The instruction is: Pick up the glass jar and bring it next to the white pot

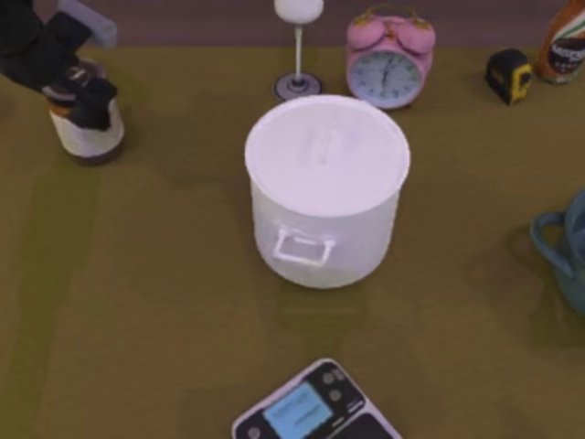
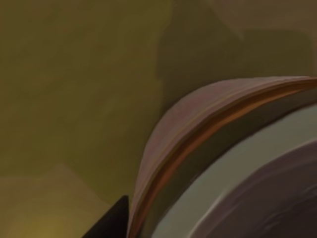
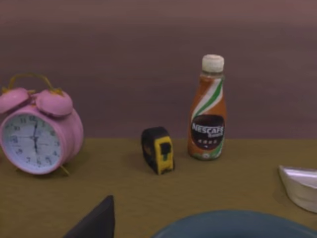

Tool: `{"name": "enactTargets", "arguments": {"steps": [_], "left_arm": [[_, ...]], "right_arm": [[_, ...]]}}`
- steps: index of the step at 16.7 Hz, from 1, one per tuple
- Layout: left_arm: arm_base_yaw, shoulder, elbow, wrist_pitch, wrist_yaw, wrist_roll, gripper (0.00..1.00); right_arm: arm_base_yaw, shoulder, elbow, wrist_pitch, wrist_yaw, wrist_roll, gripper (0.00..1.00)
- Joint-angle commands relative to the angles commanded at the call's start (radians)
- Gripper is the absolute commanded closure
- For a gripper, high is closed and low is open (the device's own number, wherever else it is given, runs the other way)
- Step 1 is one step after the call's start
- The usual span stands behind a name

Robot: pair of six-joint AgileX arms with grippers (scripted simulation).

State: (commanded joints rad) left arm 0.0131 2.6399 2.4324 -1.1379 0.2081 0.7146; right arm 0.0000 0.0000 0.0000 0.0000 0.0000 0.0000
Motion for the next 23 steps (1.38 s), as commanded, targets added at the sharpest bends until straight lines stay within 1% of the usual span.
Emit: {"name": "enactTargets", "arguments": {"steps": [5,6,16,19,23], "left_arm": [[0.0,0.0,0.0,0.0,0.0,0.0,0.98],[0.0,0.0,0.0,0.0,0.0,0.0,1.0],[0.006,-0.017,-0.015,0.001,-0.001,0.001,1.0],[0.012,-0.119,-0.117,0.004,-0.002,0.001,1.0],[0.023,-0.357,-0.36,0.006,-0.003,0.006,1.0]], "right_arm": [[0.0,0.0,0.0,0.0,0.0,0.0,0.0],[0.0,0.0,0.0,0.0,0.0,0.0,0.0],[0.0,0.0,0.0,0.0,0.0,0.0,0.0],[0.0,0.0,0.0,0.0,0.0,0.0,0.0],[0.0,0.0,0.0,0.0,0.0,0.0,0.0]]}}
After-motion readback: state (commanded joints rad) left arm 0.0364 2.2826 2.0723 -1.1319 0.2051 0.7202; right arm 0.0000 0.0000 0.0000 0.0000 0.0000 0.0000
